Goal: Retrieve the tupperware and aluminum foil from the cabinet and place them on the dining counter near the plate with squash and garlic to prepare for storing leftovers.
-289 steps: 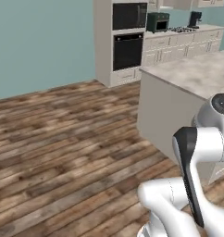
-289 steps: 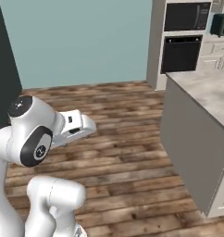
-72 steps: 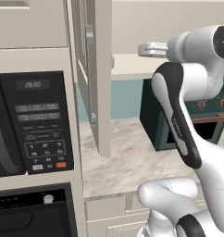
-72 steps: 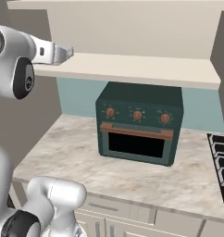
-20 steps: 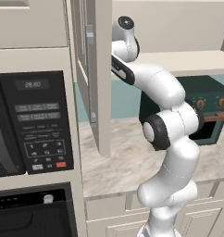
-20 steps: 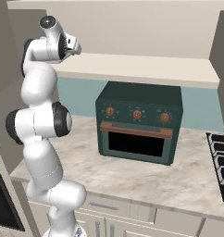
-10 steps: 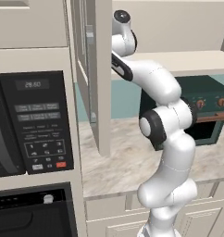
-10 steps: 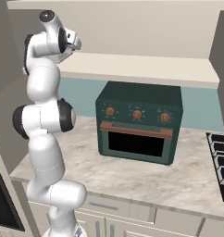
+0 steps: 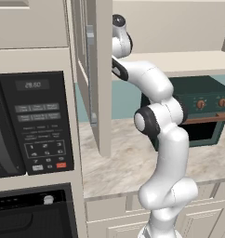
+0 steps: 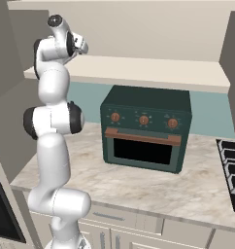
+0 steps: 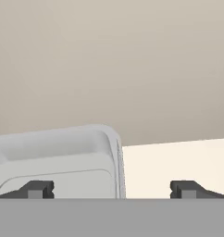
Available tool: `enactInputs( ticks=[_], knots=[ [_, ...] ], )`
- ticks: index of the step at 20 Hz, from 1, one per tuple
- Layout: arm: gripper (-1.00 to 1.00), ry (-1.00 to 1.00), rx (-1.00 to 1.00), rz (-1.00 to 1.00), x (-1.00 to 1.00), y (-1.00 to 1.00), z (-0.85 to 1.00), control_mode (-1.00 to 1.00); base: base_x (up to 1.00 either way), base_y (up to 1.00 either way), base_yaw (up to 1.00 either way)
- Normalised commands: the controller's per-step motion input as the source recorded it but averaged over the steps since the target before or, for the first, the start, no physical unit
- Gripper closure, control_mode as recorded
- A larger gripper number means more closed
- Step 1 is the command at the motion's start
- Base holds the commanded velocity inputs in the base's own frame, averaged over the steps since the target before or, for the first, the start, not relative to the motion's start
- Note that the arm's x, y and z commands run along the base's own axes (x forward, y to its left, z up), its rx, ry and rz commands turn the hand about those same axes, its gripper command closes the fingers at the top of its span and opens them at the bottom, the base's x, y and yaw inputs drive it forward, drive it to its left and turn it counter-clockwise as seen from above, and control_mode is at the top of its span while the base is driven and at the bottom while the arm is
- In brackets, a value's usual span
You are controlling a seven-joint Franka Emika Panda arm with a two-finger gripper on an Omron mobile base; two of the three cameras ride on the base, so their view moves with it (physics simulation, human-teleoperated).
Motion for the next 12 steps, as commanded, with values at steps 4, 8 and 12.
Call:
enactInputs(
  ticks=[4,8,12],
  knots=[
    [1.00,0.04,-0.04,-0.01,0.10,0.28,-0.37,-1.00,0.00,0.00,0.00],
    [1.00,0.06,-0.06,-0.01,-0.03,0.28,-0.29,-1.00,0.00,0.00,0.00],
    [1.00,0.09,-0.06,0.00,-0.13,0.16,-0.46,-1.00,0.00,0.00,0.00]
  ],
)
